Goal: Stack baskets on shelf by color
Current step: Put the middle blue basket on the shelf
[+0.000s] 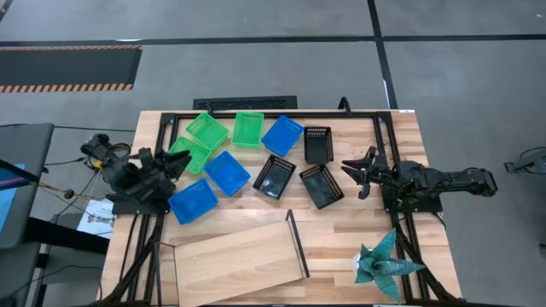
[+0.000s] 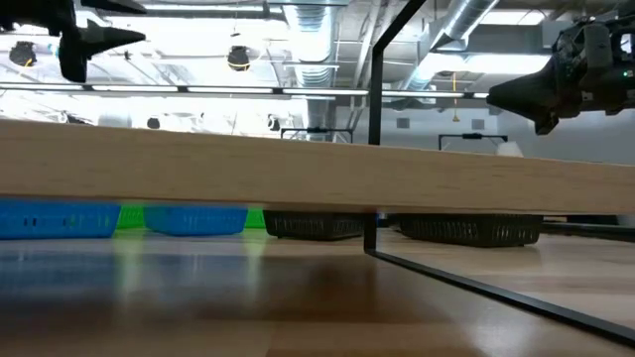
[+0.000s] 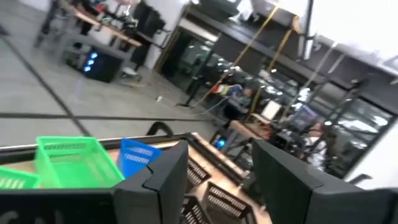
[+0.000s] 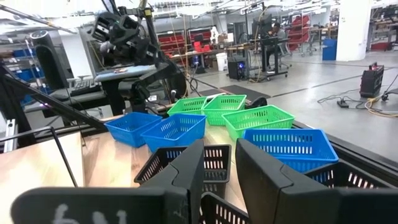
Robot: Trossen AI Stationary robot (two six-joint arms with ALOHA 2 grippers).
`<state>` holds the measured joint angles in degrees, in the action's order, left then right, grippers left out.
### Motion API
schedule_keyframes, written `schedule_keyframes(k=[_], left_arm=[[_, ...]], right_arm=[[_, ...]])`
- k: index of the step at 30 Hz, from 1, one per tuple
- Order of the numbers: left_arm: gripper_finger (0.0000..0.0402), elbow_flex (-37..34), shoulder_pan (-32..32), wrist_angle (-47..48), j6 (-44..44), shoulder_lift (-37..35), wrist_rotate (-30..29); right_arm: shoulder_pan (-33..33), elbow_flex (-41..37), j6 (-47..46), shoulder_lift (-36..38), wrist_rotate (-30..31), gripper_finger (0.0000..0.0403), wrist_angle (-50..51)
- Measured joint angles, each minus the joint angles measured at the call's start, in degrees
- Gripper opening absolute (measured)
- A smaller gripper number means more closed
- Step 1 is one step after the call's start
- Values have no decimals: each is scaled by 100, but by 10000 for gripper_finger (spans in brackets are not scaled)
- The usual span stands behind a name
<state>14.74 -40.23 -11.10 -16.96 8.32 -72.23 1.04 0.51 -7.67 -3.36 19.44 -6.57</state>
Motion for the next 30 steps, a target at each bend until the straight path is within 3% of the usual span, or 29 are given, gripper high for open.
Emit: schedule_keyframes(k=[4,11,14,17,23,30], left_arm=[[169,420,5,114,-235,801,-317],[169,1510,368,223,-258,2402,-276],[169,2136,661,799,-455,3034,-77],[169,2775,1094,1678,-839,3721,518],[169,4151,2284,3619,-1437,5148,2565],[169,5594,4005,6876,-2225,6091,3162]], right_arm=[[10,0,-277,-1,0,118,13],[9,0,-451,-2,-2,118,17],[9,0,-451,1,-2,118,37],[9,0,-449,1,-2,118,97],[9,0,-445,-2,-4,118,167],[9,2,-436,-2,-4,118,171]])
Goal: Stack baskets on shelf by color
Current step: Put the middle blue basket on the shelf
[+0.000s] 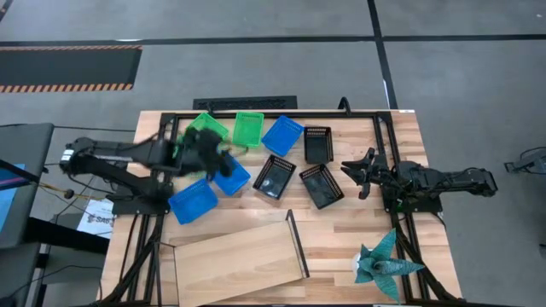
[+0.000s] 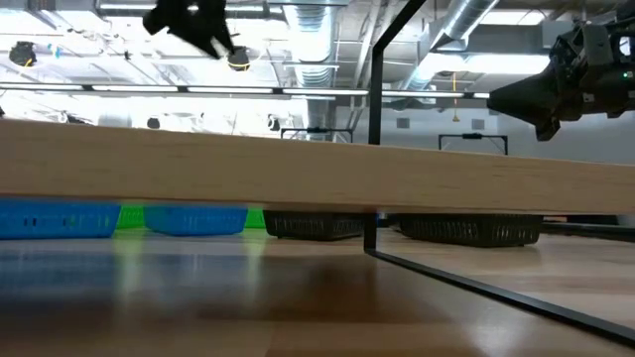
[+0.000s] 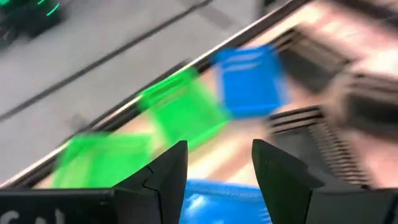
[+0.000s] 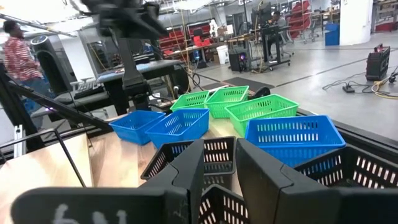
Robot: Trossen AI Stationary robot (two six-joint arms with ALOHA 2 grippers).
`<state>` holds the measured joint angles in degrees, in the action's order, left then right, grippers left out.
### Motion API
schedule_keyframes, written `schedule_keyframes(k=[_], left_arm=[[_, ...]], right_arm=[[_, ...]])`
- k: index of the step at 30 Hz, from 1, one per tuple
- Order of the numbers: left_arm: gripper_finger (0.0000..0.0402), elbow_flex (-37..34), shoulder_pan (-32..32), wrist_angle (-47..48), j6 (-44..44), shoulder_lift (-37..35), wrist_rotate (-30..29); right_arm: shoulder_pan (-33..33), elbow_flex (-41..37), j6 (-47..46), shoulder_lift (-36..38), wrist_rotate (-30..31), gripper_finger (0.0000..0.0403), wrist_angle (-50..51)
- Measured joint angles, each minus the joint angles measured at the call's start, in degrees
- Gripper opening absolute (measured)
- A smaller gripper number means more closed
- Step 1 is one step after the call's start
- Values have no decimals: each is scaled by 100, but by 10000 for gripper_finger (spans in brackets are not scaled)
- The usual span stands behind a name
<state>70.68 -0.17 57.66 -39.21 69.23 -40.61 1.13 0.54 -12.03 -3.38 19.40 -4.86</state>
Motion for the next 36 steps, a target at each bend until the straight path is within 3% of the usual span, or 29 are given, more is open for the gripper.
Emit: schedule_keyframes(k=[6,11,17,22,29,34,36], left_arm=[[170,92,1689,971,127,-74,827],[184,-198,3003,843,726,-140,1731],[216,-484,3926,943,1159,204,2212],[242,-640,4115,1281,882,665,2101],[245,-716,4106,1734,820,1217,1742],[245,-715,3813,1321,919,1336,2561],[245,-715,3569,1226,919,1334,2599]], right_arm=[[0,0,0,0,0,118,5],[0,0,24,0,-1,118,9],[1,0,46,0,-1,118,18],[0,9,46,0,-4,118,118],[0,13,48,0,-4,118,177],[0,13,48,2,-4,118,183],[0,13,46,2,-4,118,183]])
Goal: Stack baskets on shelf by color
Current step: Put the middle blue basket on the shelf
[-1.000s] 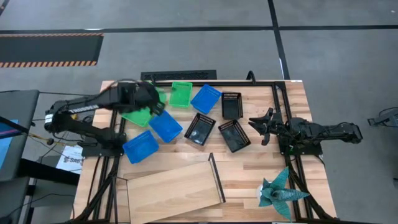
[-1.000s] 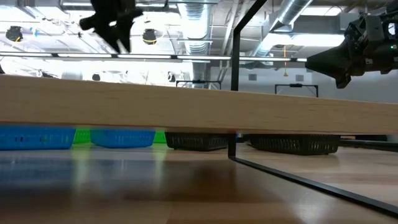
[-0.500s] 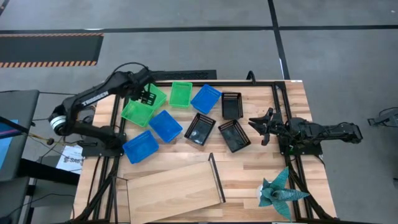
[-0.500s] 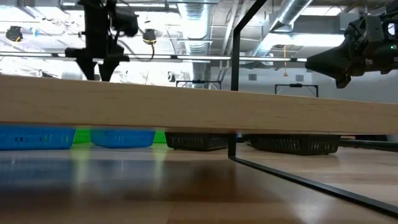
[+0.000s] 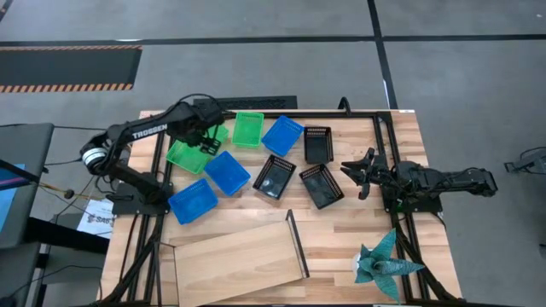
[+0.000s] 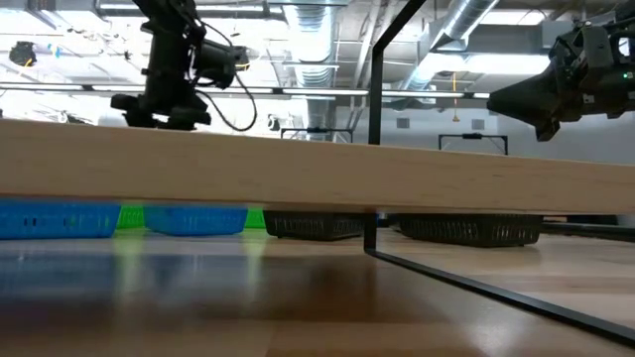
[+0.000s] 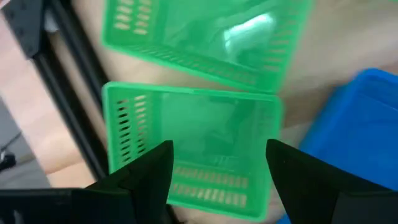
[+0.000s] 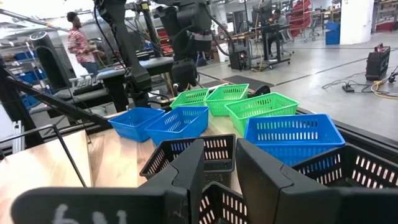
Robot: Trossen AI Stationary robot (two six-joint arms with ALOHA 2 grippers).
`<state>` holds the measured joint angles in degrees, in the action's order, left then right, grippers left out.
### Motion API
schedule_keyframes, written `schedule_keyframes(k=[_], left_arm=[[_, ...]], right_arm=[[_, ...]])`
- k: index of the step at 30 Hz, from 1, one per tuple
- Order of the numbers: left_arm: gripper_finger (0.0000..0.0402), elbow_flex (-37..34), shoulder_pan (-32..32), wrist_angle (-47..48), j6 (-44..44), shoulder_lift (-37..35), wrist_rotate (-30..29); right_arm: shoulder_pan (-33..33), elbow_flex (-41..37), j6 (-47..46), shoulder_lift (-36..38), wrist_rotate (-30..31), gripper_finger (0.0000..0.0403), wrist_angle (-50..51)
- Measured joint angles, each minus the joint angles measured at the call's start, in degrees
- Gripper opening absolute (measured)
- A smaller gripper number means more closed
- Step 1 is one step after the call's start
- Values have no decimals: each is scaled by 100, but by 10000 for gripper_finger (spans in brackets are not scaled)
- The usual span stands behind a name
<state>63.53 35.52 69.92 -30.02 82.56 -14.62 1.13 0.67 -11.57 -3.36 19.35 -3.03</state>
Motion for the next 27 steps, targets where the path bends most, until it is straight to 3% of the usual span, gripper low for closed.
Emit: schedule_keyframes(k=[9,18,27], left_arm=[[245,-199,-1148,-275,-267,-7,-323],[245,-1346,-1186,-1089,-400,-4,-29],[245,-1309,-1153,-1319,-362,-5,256]], right_arm=[[0,-4,2,0,-2,118,2],[0,-7,0,-2,0,118,4],[2,-9,-1,-2,0,118,7]])
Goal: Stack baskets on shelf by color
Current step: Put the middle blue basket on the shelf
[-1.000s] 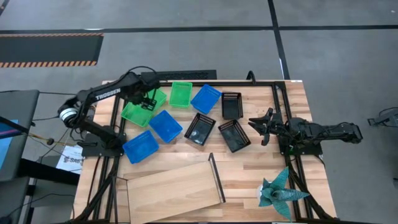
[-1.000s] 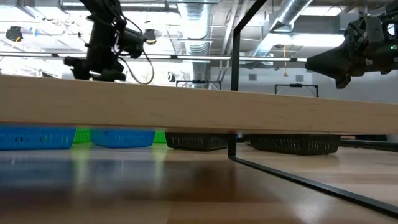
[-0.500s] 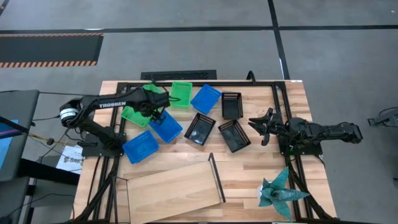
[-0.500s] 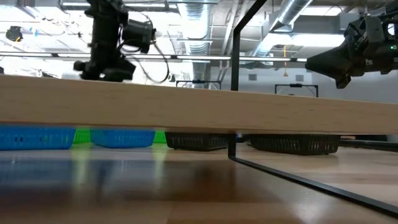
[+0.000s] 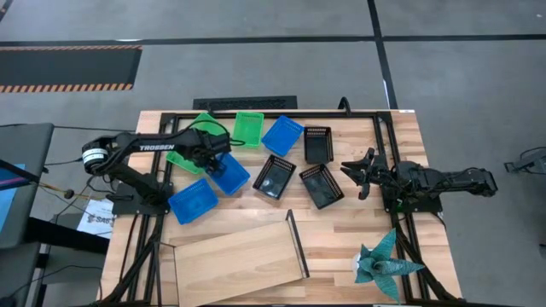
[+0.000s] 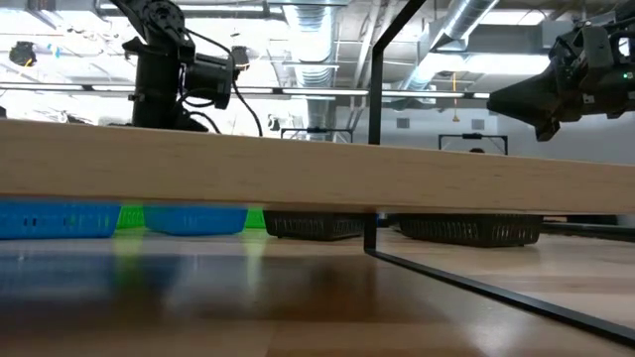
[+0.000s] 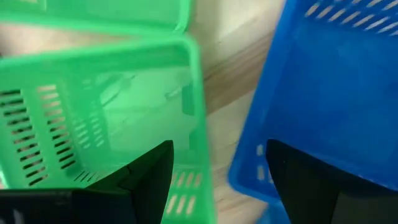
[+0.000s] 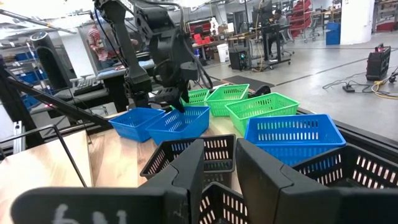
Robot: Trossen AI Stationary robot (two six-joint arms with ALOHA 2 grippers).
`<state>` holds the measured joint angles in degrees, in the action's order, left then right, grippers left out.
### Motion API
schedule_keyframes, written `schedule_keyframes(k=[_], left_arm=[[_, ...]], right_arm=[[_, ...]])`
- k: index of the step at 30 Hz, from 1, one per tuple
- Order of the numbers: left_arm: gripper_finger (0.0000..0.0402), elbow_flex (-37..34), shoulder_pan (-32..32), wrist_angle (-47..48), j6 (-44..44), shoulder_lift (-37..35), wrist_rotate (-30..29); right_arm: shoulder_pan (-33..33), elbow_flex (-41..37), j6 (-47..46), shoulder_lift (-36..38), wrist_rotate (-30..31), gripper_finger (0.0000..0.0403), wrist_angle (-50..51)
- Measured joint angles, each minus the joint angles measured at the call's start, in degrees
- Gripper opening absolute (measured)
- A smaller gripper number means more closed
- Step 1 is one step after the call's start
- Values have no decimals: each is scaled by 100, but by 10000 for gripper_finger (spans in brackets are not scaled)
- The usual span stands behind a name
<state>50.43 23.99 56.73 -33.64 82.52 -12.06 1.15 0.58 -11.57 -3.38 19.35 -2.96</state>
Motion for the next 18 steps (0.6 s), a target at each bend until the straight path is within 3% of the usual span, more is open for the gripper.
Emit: schedule_keyframes(k=[8,18], left_arm=[[245,494,0,96,362,-17,-419],[245,470,0,-409,707,9,-70]], right_arm=[[-2,-2,-2,1,0,118,0],[-2,-2,0,1,0,118,0]])
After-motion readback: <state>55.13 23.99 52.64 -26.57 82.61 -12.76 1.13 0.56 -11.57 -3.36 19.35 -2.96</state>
